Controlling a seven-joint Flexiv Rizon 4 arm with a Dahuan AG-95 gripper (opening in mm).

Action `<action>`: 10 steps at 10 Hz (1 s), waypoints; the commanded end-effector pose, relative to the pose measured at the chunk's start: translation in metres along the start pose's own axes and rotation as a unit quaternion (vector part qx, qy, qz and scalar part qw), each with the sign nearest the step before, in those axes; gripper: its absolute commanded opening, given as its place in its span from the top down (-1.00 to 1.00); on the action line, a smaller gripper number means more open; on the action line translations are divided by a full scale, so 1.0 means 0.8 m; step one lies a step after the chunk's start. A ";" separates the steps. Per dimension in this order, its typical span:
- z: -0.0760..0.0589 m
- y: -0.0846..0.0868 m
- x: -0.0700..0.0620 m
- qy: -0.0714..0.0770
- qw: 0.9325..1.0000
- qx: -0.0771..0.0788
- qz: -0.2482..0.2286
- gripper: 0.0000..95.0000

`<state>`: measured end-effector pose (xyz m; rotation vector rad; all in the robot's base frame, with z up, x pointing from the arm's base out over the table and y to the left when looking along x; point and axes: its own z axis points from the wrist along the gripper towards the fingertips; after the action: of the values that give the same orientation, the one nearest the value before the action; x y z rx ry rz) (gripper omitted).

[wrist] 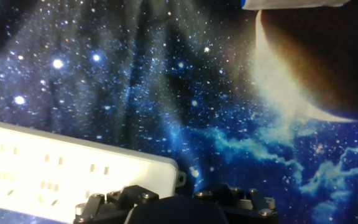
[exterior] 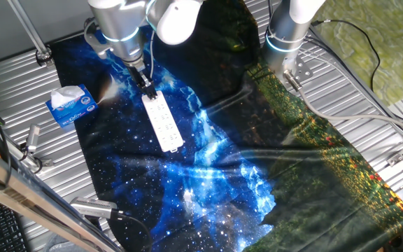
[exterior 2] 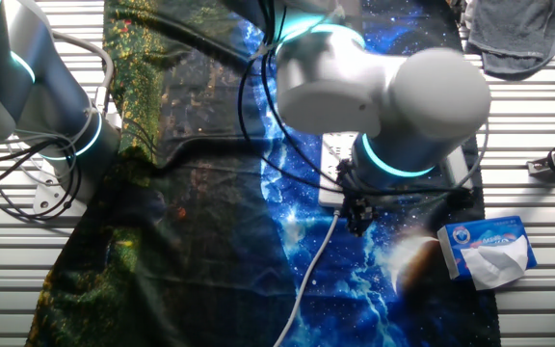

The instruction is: Turn on the power strip by pressing the button

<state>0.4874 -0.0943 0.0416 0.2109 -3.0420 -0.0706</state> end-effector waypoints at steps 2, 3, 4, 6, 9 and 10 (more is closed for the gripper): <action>-0.001 0.001 0.001 -0.006 1.000 0.001 -0.006 -0.60; -0.001 0.001 0.000 -0.006 1.000 0.003 -0.009 -0.60; -0.002 0.001 0.000 -0.006 1.000 0.003 -0.010 -0.60; -0.004 0.000 0.001 -0.004 1.000 0.004 -0.017 -0.60; -0.020 0.002 -0.003 -0.001 1.000 0.002 -0.020 -0.20; -0.023 0.002 -0.006 -0.001 1.000 0.002 -0.022 0.20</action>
<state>0.4949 -0.0928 0.0623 0.2736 -3.0372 -0.0735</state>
